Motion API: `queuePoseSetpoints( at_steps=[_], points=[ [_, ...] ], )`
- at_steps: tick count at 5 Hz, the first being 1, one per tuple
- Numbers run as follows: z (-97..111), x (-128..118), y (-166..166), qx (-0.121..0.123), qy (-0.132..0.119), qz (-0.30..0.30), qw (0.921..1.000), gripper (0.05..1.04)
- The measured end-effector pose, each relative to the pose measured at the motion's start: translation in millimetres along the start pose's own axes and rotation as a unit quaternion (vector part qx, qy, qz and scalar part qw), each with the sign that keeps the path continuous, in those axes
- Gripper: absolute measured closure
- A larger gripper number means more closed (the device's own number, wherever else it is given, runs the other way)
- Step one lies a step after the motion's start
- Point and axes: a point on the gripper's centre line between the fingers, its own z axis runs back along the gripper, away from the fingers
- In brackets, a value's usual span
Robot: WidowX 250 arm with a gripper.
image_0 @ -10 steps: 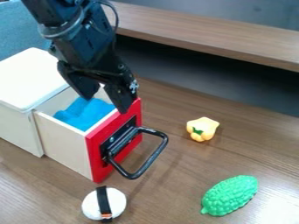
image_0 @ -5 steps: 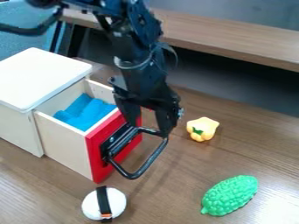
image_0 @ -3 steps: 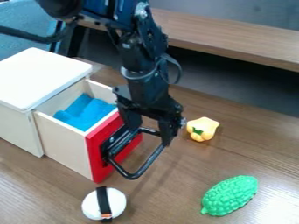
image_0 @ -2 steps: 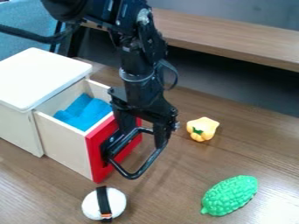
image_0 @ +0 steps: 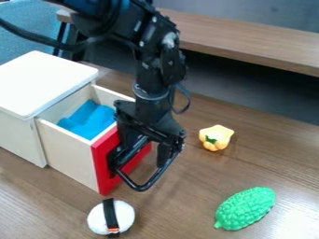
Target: Close the drawer
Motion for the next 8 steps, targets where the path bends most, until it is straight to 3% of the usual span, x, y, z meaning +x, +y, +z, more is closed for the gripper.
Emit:
queuePoseSetpoints(
  at_steps=[2,4,6,8],
  points=[
    [-4.8,-3.9,12.9,0.034,0.019,0.004,0.9992,0.084],
    [-8.3,-6.6,38.5,0.040,0.031,0.031,0.9982,0.084],
    [-6.7,-3.6,77.1,0.054,0.029,0.071,0.9956,0.084],
    [-5.2,-2.4,92.0,0.069,0.025,0.080,0.9940,0.084]
  ],
)
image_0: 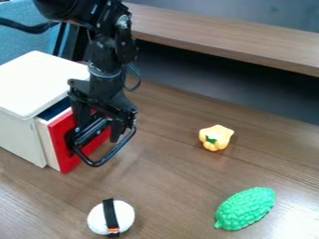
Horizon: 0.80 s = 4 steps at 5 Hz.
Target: Close the drawer
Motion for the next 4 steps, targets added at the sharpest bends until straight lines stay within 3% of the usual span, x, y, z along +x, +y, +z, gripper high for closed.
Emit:
queuePoseSetpoints(
  at_steps=[2,4],
  points=[
    [-5.4,0.3,23.6,0.076,-0.003,-0.006,0.9971,0.084],
    [-10.0,-5.4,24.0,0.078,0.006,-0.005,0.9969,0.084]
  ],
)
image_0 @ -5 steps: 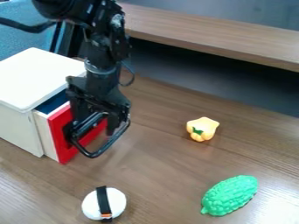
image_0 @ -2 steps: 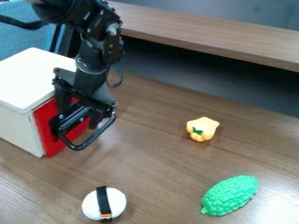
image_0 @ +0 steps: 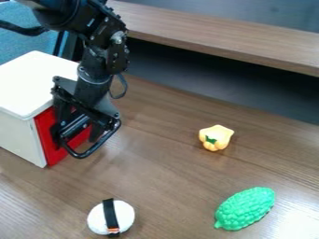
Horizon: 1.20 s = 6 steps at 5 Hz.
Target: Close the drawer
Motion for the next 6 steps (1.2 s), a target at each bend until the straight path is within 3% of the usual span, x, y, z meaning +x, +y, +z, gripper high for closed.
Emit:
queuePoseSetpoints(
  at_steps=[1,2,3,4,5,6],
  points=[
    [5.2,-0.1,-19.5,-0.015,-0.006,-0.024,0.9996,0.084],
    [11.5,-0.6,-38.7,-0.066,-0.010,-0.041,0.9970,0.084],
    [42.7,1.7,-52.5,-0.154,-0.049,-0.050,0.9856,0.084],
    [66.2,3.1,-60.7,-0.217,-0.066,-0.052,0.9725,0.084],
    [91.2,3.5,-59.8,-0.236,-0.096,-0.046,0.9660,0.084],
    [109.6,-0.9,-49.7,-0.227,-0.124,-0.033,0.9654,0.084]
  ],
)
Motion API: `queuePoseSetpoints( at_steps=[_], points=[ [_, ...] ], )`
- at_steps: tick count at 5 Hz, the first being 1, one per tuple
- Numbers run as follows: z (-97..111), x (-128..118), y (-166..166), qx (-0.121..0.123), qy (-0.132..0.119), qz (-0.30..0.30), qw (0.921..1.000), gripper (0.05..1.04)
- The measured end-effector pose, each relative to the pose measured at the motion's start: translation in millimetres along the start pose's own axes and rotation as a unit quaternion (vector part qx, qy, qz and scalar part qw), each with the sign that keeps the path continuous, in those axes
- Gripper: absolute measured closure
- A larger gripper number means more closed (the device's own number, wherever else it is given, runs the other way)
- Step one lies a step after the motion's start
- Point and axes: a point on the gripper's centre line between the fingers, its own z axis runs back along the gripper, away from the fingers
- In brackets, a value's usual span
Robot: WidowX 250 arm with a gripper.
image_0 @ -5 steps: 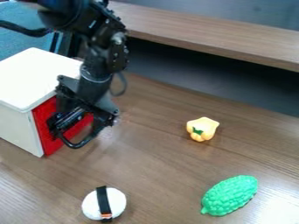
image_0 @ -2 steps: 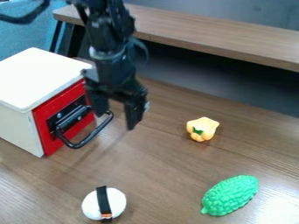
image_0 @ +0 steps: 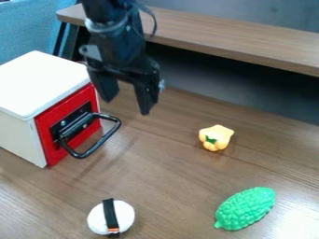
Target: Close the drawer
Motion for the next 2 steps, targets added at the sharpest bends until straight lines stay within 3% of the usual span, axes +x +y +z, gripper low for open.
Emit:
queuePoseSetpoints(
  at_steps=[1,2],
  points=[
    [23.3,-9.1,0.0,0.003,-0.043,0.004,0.9991,0.084],
    [29.6,-13.4,1.7,0.010,-0.065,0.012,0.9978,0.084]
  ],
)
